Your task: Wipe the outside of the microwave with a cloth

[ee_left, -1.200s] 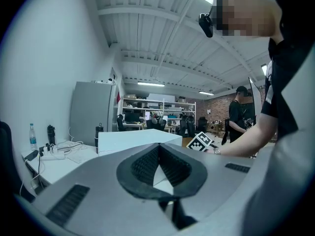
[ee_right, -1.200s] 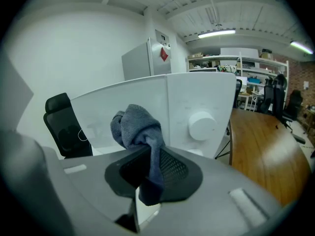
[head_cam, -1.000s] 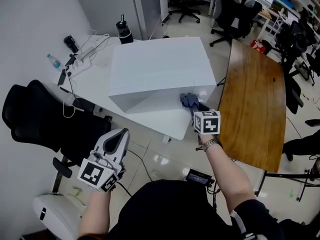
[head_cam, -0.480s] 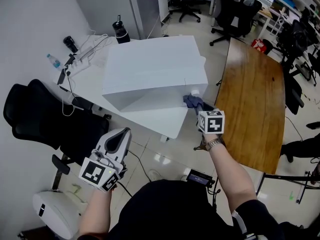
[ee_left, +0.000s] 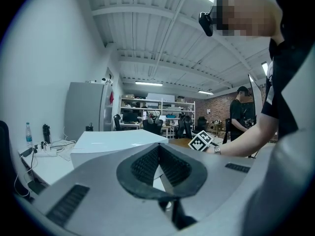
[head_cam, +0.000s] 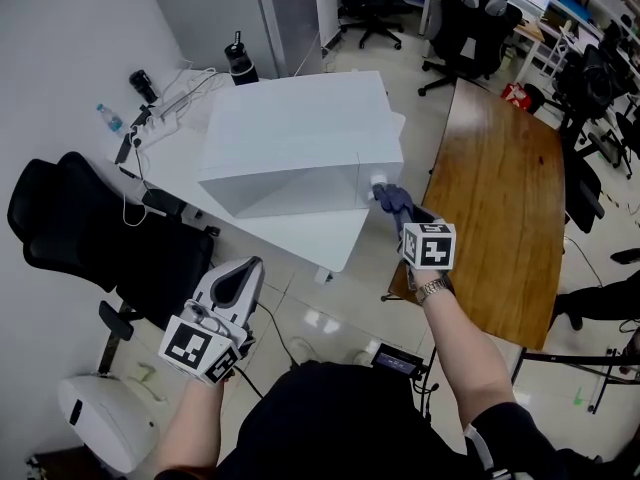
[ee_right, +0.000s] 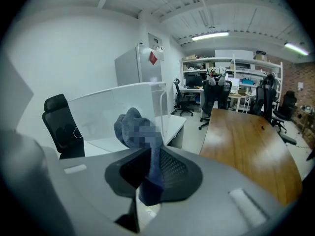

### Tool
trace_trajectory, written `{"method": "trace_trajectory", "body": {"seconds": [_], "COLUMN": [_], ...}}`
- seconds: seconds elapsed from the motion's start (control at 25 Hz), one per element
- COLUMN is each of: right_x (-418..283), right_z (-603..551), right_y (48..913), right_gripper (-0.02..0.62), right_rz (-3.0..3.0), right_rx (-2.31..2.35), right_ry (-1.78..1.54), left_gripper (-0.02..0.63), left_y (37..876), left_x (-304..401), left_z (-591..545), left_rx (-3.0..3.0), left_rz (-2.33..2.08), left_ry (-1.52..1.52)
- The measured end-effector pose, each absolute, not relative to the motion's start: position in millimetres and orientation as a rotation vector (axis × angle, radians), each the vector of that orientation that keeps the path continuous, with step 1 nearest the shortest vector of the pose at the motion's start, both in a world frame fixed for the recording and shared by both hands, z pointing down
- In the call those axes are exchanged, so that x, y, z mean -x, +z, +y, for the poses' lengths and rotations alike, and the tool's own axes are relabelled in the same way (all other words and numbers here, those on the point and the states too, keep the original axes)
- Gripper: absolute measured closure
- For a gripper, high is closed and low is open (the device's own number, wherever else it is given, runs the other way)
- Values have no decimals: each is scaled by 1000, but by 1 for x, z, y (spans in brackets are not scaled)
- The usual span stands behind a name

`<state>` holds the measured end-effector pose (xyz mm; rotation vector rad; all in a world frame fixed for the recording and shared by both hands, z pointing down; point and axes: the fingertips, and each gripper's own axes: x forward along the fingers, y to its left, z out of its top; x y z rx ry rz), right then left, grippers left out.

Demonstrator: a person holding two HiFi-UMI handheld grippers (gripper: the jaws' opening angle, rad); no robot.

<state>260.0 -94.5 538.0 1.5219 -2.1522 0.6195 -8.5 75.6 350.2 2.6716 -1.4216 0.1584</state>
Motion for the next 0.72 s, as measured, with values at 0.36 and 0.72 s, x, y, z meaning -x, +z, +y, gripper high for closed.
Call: {"method": "trace_trajectory", "body": {"seconds": [0.36, 0.72], "right_x": [-268, -249], "right_z": [-57, -6], "right_y": [505, 448], "right_gripper": [541, 541], "right_rz": [-2241, -2416], "right_rx": [-1501, -1409], "right_ry": [560, 451], "left_gripper": [601, 601], "left_y": [353, 349], "left_x": [-17, -39], "left_z": [102, 131], "left_rx": [-2654, -2660], "left_rz": [-1408, -1408], "left_ry": [121, 80]}}
